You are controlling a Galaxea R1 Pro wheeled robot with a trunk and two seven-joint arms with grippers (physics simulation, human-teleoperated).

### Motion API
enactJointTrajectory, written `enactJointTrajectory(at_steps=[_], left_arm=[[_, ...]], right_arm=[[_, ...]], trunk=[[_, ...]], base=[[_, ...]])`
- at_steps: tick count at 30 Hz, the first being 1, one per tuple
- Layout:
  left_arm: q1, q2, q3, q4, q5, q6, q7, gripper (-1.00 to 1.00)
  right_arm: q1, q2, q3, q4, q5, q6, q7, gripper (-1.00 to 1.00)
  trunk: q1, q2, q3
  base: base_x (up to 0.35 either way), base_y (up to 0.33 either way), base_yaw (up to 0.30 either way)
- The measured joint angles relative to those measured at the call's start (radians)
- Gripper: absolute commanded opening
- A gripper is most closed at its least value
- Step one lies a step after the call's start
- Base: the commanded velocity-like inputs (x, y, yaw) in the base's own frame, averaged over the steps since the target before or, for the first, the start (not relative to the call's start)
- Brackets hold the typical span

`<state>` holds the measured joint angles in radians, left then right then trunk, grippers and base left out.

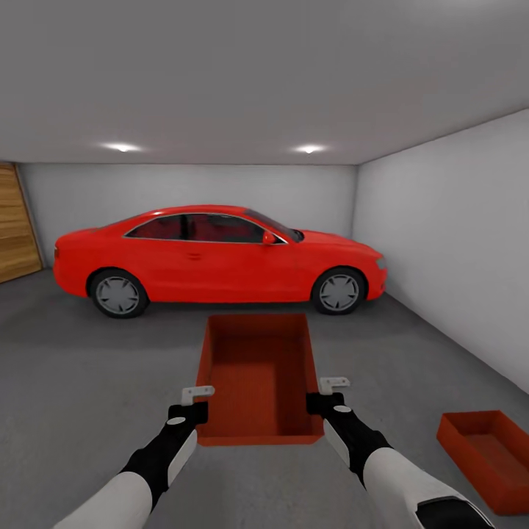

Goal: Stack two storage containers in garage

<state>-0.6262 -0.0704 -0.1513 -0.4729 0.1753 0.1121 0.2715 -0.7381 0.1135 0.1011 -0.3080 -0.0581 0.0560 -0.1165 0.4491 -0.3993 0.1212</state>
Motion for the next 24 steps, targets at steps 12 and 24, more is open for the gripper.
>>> enactJointTrajectory(at_steps=[12, 24], left_arm=[[0.0, 0.0, 0.004, 0.008, 0.001, 0.0, -0.004, -1.0], [0.0, -0.001, 0.008, 0.012, 0.001, 0.0, -0.006, -1.0]], right_arm=[[0.0, 0.002, 0.0, -0.001, 0.004, 0.01, -0.003, -1.0], [0.001, 0.002, 0.001, -0.001, 0.005, 0.016, -0.003, -1.0]], trunk=[[0.0, 0.0, 0.0], [0.0, 0.0, 0.0]], base=[[0.323, 0.0, -0.211], [0.323, 0.0, -0.242]])
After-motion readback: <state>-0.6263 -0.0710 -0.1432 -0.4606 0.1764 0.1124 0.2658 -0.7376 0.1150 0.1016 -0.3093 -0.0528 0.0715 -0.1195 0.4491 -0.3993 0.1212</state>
